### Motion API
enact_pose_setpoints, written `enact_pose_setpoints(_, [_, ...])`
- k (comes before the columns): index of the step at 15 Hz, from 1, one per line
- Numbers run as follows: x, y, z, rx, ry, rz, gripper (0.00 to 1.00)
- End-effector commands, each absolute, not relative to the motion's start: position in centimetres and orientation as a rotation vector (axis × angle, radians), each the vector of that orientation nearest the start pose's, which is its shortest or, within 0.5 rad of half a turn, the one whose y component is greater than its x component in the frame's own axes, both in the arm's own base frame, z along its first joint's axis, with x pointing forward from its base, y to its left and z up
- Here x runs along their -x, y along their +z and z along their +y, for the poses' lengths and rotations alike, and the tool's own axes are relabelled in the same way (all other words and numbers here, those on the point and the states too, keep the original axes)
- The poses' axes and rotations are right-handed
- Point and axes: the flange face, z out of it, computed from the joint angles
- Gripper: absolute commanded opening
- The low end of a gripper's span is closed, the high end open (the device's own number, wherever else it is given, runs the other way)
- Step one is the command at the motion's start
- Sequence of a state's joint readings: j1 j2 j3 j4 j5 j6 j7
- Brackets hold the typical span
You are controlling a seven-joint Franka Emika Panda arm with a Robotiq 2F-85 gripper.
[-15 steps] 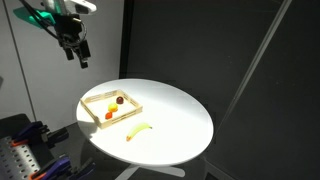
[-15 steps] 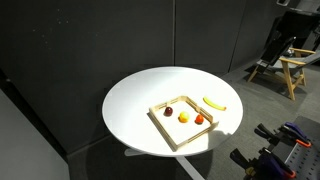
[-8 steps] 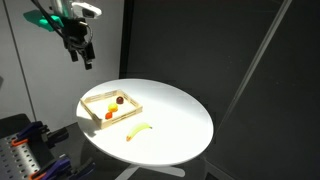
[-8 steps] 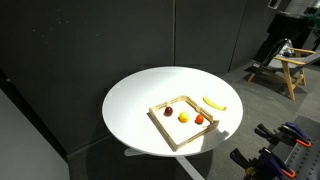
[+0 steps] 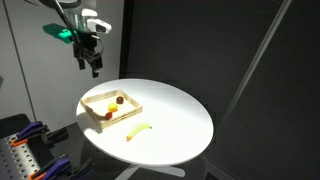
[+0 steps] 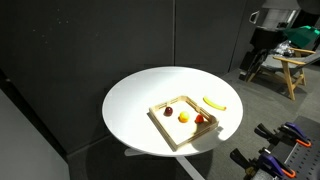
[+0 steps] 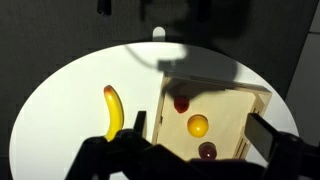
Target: Move the toy plum from the tray to the table
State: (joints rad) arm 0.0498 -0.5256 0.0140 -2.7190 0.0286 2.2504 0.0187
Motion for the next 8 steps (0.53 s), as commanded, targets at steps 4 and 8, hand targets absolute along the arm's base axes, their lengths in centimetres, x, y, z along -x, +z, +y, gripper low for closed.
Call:
enact_pose_setpoints(4, [-42.5,37.0,3.4,3.092,-0.056,-0.013,1.0])
enact_pose_setpoints(8, [-45.5,35.6,4.7,3.075,-0.054,-0.031,1.0])
